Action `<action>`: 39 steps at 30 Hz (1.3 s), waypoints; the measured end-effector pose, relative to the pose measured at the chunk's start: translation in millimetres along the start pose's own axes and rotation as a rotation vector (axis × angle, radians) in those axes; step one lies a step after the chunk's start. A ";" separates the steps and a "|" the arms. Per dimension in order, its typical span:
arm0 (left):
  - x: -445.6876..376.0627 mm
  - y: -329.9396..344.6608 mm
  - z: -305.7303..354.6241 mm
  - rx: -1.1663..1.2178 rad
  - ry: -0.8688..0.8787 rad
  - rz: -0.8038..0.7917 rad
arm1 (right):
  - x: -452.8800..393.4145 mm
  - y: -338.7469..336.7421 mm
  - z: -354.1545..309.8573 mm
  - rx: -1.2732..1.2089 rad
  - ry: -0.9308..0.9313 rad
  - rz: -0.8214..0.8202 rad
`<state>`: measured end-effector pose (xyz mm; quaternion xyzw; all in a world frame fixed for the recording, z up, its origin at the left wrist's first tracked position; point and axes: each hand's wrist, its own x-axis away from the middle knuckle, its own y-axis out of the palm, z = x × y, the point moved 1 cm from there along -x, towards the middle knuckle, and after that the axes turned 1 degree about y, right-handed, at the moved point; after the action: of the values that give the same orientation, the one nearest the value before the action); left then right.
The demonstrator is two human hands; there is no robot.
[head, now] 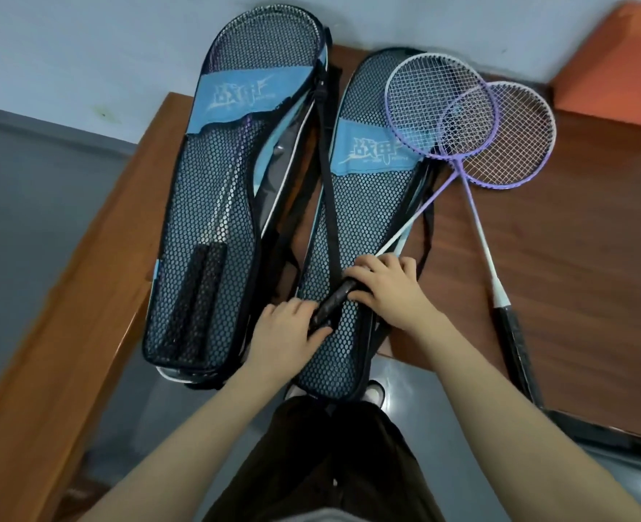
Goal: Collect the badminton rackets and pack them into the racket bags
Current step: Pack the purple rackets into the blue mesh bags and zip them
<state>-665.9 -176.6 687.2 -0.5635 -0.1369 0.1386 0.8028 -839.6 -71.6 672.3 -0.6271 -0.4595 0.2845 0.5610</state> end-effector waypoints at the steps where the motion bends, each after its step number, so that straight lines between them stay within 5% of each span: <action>1: 6.2 -2.3 -0.5 -0.005 0.001 0.026 | 0.6 -0.9 -1.8 -0.005 0.011 0.015; 11: 26.9 -27.6 -24.3 -0.119 0.146 0.186 | -2.6 -16.5 -13.8 -0.321 0.172 0.081; 17: 29.1 -24.2 -24.5 0.131 0.186 0.223 | 9.3 -25.2 -21.9 -0.712 0.264 0.233; 23: 33.3 -12.7 -6.2 0.278 0.295 0.070 | 34.9 -27.4 -37.4 -0.809 0.665 0.382; 29: 42.1 4.0 14.2 0.354 0.270 -0.044 | 58.9 -6.7 -46.2 -0.958 0.811 0.368; 36: 29.8 21.0 46.4 0.109 0.551 -0.174 | 102.9 3.7 -26.5 -0.818 0.824 0.324; 39: 17.5 25.7 53.9 0.076 0.510 -0.171 | 120.5 6.0 -7.5 -0.669 0.853 0.273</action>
<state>-671.7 -114.9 681.8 -0.5361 0.0281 -0.0709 0.8407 -781.4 33.2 687.2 -0.8844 -0.1716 -0.0859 0.4255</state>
